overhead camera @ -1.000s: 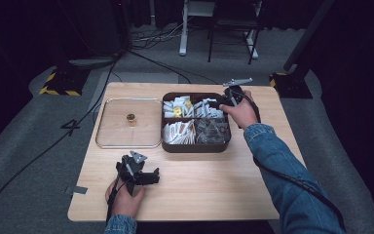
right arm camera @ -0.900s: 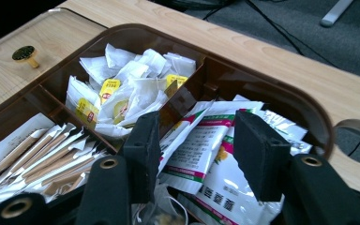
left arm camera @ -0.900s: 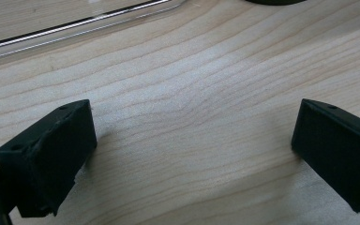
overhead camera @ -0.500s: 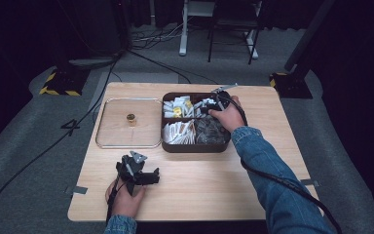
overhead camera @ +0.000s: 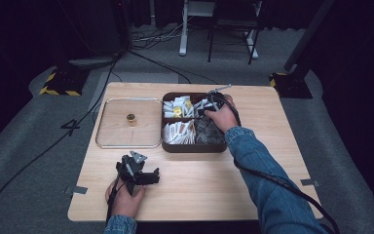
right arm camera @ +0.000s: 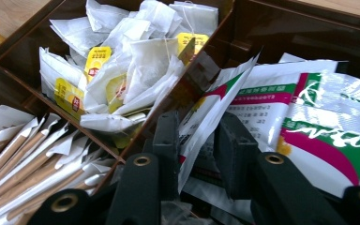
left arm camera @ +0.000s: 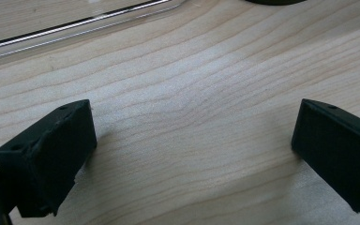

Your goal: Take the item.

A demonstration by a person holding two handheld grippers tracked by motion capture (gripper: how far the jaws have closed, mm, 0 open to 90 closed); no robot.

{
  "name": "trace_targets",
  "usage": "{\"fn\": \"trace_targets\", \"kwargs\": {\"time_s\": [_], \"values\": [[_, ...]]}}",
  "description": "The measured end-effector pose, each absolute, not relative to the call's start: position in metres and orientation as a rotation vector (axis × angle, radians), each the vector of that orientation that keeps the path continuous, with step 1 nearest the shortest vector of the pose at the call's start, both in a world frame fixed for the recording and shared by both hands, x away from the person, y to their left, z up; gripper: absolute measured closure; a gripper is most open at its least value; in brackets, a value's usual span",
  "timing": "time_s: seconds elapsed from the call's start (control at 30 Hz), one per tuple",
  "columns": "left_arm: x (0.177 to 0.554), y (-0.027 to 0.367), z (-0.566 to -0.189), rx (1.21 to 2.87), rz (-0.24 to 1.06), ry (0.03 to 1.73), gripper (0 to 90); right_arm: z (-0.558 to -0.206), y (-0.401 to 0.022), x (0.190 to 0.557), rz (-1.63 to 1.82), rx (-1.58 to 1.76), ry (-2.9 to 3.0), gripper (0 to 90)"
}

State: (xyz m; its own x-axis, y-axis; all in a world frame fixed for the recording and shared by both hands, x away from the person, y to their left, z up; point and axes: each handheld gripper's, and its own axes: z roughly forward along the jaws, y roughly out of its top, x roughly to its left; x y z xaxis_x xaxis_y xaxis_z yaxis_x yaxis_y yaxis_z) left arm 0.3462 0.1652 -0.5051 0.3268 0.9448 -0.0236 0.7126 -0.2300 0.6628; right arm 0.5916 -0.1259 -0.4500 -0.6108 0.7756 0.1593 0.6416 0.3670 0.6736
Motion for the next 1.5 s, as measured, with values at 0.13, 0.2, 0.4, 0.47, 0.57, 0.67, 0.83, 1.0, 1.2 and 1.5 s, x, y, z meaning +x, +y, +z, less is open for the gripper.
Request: {"fn": "trace_targets", "kwargs": {"time_s": [0.13,0.2,0.4,0.47,0.57,0.67,0.83,1.0,1.2,1.5], "values": [[0.346,0.165,-0.505,2.014,0.519,1.456,0.5,-0.451,-0.122,0.592,1.059,1.307,2.433,74.4],[0.346,0.165,-0.505,2.017,0.519,1.455,0.5,-0.452,-0.122,0.592,1.053,1.335,2.43,74.7],[0.346,0.165,-0.505,2.019,0.523,1.453,0.5,-0.451,-0.123,0.592,1.077,1.395,2.399,85.7],[0.347,0.165,-0.505,2.018,0.524,1.454,0.5,-0.449,-0.124,0.591,1.067,1.417,2.391,87.3],[0.347,0.165,-0.505,2.017,0.524,1.455,0.5,-0.446,-0.125,0.59,1.077,1.459,2.377,88.3],[0.347,0.165,-0.505,2.016,0.525,1.456,0.5,-0.443,-0.127,0.589,1.095,1.459,2.353,88.4],[0.347,0.165,-0.505,2.012,0.524,1.456,0.5,-0.434,-0.134,0.588,1.143,1.441,2.325,88.5],[0.347,0.165,-0.505,2.012,0.524,1.457,0.5,-0.424,-0.142,0.586,1.196,1.406,2.296,88.5],[0.347,0.165,-0.505,2.013,0.524,1.457,0.5,-0.41,-0.154,0.582,1.303,1.413,2.271,88.5],[0.347,0.165,-0.505,2.014,0.524,1.456,0.5,-0.396,-0.173,0.565,1.427,1.362,2.268,88.5]]}}
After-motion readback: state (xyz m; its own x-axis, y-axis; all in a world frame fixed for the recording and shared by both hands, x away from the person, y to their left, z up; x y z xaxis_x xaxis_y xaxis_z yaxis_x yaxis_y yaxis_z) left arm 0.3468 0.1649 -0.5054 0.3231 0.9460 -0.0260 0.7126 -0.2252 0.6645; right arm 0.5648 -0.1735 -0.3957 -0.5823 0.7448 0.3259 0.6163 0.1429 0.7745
